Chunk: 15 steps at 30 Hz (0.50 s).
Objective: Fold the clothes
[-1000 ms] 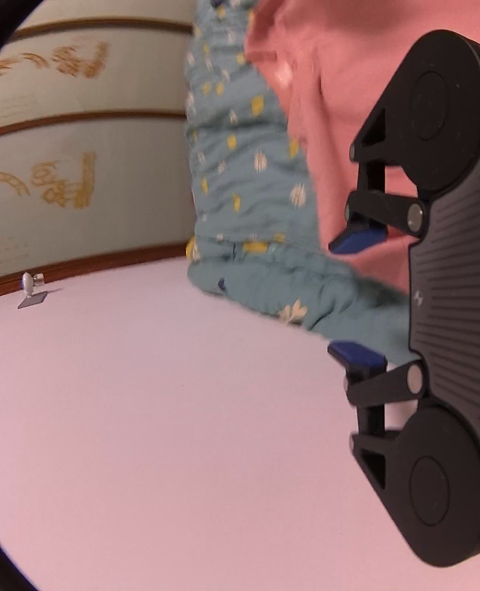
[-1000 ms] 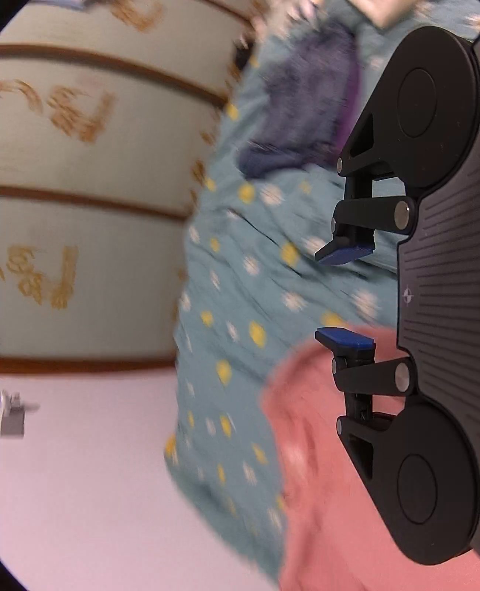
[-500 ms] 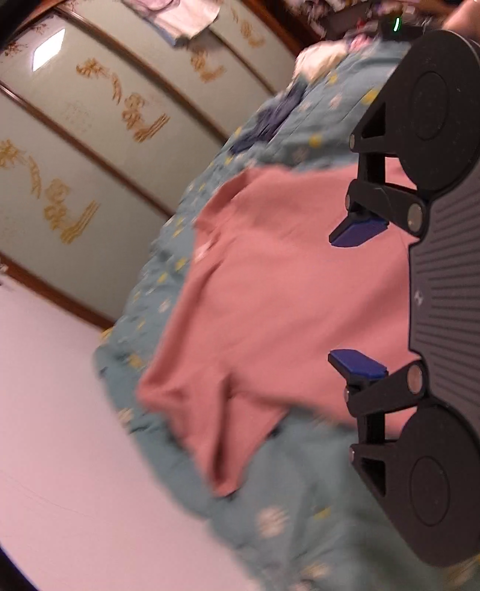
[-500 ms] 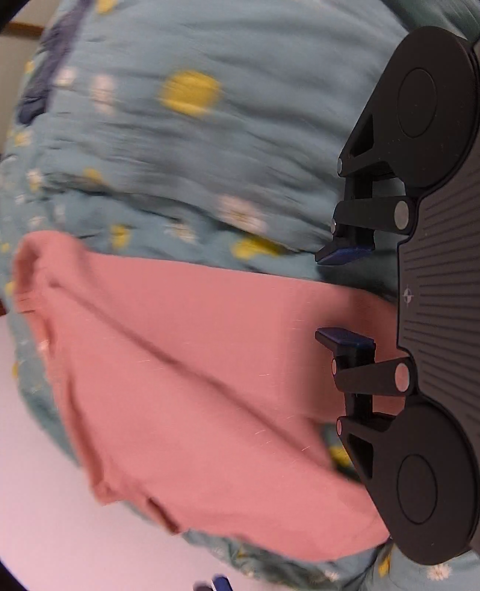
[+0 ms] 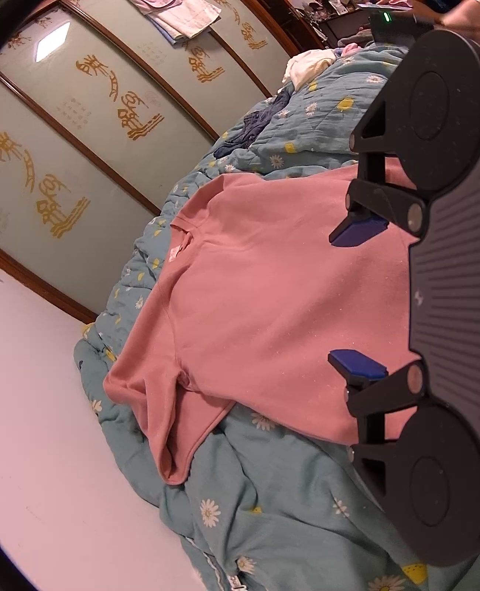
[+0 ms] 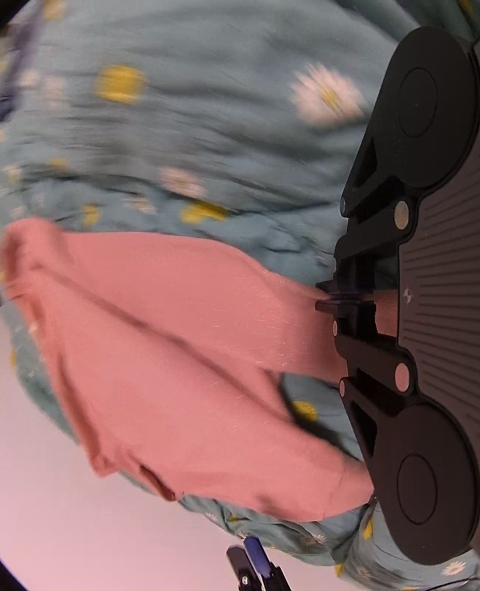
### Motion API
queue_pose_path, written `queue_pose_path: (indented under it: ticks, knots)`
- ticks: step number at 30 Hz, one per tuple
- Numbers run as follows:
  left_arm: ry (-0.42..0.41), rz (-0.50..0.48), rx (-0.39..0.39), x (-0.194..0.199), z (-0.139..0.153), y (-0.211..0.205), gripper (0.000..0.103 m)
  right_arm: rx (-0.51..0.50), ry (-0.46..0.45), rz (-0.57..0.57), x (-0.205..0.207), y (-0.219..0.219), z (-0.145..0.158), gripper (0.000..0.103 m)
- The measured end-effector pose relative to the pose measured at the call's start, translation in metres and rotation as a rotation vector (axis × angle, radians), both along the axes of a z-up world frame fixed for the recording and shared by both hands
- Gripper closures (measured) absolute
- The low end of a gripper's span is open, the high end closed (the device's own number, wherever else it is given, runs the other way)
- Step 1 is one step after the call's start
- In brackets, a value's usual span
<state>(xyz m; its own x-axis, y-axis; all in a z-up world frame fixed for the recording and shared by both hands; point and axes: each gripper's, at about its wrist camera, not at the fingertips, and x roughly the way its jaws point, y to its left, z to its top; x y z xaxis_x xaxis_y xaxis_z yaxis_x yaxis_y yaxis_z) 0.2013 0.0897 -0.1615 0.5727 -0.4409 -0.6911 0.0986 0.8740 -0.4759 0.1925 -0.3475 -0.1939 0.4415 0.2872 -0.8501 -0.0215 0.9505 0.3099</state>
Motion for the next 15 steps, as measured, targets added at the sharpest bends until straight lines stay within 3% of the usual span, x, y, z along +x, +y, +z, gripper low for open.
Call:
queue_pose_path:
  ticks: [3,7,11,15]
  knots:
    - [0.015,-0.019,0.006,0.001,0.001,-0.001,0.042,-0.196,-0.128,-0.063,0.010,-0.037,0.060,0.101]
    - [0.010,-0.041,0.022,0.001,0.001,-0.007,0.042,-0.371,-0.193,-0.179,0.032,-0.101,0.122,0.101]
    - [0.019,-0.063,0.042,0.004,0.001,-0.019,0.042,-0.557,-0.207,-0.277,0.063,-0.166,0.158,0.101]
    - [0.020,-0.097,0.072,0.007,0.002,-0.031,0.042,-0.724,-0.213,-0.375,0.104,-0.220,0.176,0.101]
